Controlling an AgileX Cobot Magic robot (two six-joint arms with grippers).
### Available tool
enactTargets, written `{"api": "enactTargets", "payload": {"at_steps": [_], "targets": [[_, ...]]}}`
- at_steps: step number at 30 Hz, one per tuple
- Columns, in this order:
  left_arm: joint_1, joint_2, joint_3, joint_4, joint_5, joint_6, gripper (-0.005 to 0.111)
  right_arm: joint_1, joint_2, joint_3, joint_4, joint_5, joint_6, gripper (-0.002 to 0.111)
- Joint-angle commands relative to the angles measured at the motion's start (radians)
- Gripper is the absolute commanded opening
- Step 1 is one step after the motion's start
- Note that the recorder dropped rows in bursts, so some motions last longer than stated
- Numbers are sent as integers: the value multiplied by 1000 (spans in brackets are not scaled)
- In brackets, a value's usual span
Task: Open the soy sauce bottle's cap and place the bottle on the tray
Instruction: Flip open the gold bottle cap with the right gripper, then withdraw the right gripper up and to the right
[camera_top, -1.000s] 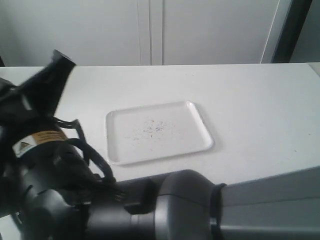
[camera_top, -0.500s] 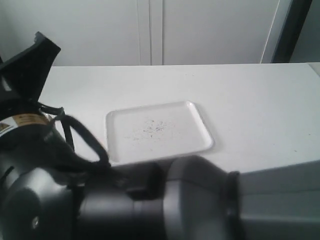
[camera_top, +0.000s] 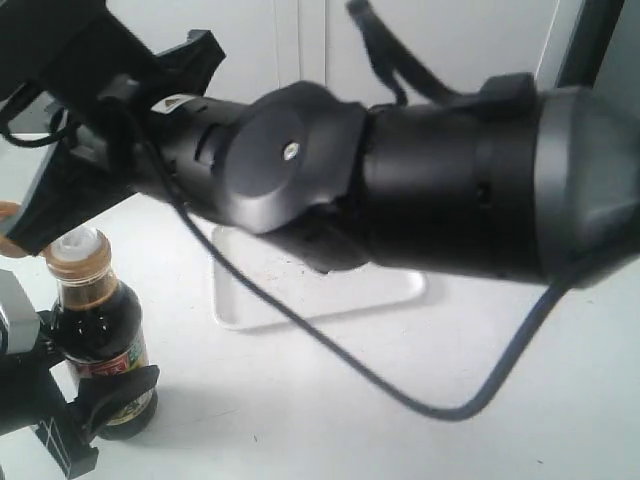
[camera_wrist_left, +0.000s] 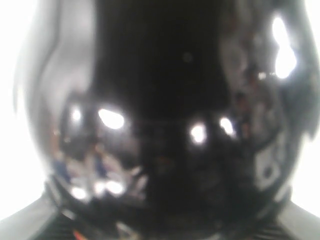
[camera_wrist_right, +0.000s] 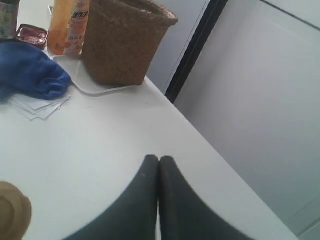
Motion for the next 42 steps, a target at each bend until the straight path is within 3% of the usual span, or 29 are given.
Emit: {"api": "enactTargets", "payload": {"at_steps": [1, 5, 10, 19, 22, 32, 42], "targets": [[-5, 2, 3, 19, 14, 3, 0, -122, -60, 6, -11, 247, 7, 0], [-5, 2, 3, 19, 14, 3, 0, -236, -88, 6, 0, 471, 7, 0], [-5, 2, 3, 19, 14, 3, 0, -287, -88, 6, -93, 610, 67, 0], [-5, 2, 3, 19, 14, 3, 0, -303, -88, -4, -684, 860, 444, 0], [-5, 2, 3, 19, 14, 3, 0, -327, -88, -17, -804, 931, 562, 0], [-5, 2, 3, 19, 14, 3, 0, -546, -88, -30, -838, 1015, 830, 0], [-5, 2, 3, 14, 14, 3, 0, -708, -102, -26, -838, 1015, 911, 0]]}}
